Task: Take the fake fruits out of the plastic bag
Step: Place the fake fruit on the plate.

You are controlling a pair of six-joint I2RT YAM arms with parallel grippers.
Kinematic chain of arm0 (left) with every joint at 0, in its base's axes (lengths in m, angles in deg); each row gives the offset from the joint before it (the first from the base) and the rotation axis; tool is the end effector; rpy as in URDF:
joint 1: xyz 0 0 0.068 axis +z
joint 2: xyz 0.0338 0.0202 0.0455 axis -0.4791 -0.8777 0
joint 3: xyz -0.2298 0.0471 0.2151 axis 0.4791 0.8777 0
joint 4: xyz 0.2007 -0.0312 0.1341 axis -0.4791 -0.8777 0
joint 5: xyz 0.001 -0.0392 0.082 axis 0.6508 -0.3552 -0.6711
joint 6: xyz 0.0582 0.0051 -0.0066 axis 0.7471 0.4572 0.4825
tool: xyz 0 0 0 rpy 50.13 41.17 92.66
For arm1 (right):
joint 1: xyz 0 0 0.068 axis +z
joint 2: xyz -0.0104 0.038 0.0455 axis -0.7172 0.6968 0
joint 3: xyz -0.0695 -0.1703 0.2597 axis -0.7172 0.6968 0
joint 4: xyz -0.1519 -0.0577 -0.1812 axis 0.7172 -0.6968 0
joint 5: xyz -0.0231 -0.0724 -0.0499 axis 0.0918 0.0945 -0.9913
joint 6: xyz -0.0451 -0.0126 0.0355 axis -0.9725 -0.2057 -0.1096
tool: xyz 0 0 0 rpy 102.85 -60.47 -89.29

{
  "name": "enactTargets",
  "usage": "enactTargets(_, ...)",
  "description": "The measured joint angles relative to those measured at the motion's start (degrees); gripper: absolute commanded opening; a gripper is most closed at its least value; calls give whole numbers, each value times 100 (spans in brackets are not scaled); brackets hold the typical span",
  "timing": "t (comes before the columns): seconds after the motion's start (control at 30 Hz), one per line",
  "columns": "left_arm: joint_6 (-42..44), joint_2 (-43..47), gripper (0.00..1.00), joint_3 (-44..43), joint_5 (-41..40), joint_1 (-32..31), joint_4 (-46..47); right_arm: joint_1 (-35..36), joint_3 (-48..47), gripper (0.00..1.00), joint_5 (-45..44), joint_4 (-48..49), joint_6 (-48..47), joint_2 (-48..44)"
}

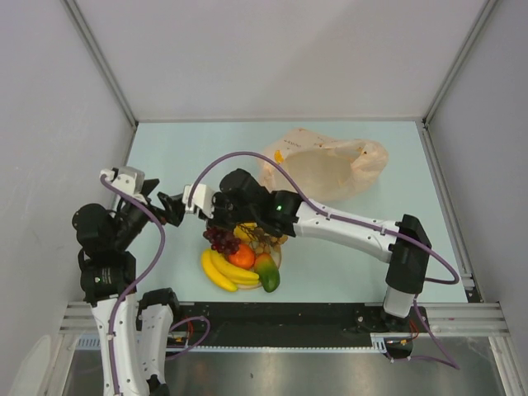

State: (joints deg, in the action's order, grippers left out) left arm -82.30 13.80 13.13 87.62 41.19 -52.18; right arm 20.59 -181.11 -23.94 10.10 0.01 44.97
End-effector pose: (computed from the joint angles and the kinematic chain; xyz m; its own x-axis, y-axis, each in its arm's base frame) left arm 0.0523 -0.0154 0.3983 -0.0701 -0.0302 -0.9971 0.4306 0.9007 -0.0576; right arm 0.1609 0.3865 0.3952 0.2422 -0.4743 -0.8464 -0.9496 0.0632 -0.3071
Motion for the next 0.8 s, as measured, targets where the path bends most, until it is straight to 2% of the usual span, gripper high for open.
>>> enactTargets(0.8, -109, -52, 100, 142, 105, 0, 304, -17, 1152, 0, -284, -105, 326, -881)
